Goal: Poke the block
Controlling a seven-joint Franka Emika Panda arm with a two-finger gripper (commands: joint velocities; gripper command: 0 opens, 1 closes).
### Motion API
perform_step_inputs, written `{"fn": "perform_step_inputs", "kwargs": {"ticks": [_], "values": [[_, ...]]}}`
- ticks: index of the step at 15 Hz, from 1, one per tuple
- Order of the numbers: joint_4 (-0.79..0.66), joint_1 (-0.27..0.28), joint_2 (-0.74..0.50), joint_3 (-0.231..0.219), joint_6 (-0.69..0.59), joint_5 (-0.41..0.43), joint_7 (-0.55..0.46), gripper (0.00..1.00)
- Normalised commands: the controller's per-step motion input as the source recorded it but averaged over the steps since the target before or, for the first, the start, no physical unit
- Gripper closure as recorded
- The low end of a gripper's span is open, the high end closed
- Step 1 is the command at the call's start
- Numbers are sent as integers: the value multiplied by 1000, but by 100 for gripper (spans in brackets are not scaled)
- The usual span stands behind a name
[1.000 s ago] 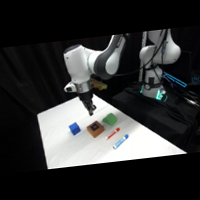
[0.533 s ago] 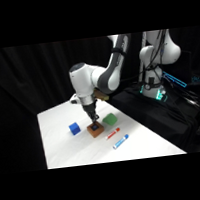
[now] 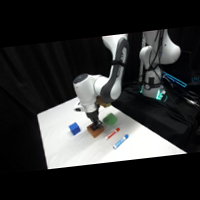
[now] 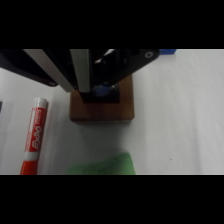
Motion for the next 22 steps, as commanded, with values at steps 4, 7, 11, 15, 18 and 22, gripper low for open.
{"fn": "perform_step_inputs", "kwargs": {"ticks": [4, 7, 11, 15, 18, 22], "values": [[-31, -65, -71, 71, 57, 80, -104, 100], [-126, -3, -352, 4, -249, -19, -45, 100], [-99, -26, -500, -1, -459, -13, -101, 98], [-4, -40, -439, -18, -457, -13, -121, 61], [68, -34, -320, -17, -433, 2, -131, 37], [69, 0, -246, -17, -335, -43, -68, 5]]}}
